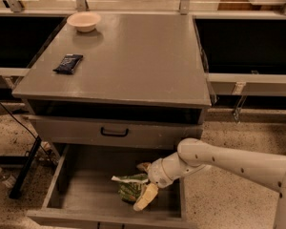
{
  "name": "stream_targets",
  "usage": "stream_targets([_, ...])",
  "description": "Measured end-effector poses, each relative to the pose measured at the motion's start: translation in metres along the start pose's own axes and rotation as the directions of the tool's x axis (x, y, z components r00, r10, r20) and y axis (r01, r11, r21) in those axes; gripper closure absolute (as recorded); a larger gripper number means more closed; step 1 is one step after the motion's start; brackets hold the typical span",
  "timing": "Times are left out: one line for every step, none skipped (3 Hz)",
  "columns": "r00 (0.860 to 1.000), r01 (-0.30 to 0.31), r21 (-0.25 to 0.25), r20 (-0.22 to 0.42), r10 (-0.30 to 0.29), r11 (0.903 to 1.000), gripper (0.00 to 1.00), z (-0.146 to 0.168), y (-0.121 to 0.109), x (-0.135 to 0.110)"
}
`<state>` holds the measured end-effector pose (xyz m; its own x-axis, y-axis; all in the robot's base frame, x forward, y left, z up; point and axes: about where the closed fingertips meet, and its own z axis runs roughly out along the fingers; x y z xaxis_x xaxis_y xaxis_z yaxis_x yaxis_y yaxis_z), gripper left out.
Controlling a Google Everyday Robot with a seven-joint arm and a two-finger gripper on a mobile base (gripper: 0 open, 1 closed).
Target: Pick green jalapeno chip bag from middle drawer and place on counter
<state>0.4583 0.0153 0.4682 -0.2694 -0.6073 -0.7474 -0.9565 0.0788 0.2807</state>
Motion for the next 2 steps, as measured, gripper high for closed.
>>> stream_targets([1.0, 0.0, 0.0, 0.0, 0.0, 1.0, 0.26, 0.0, 0.0, 0.0])
stream_targets([1.0, 0.0, 0.0, 0.0, 0.0, 1.0, 0.5, 0.0001, 0.0, 0.0])
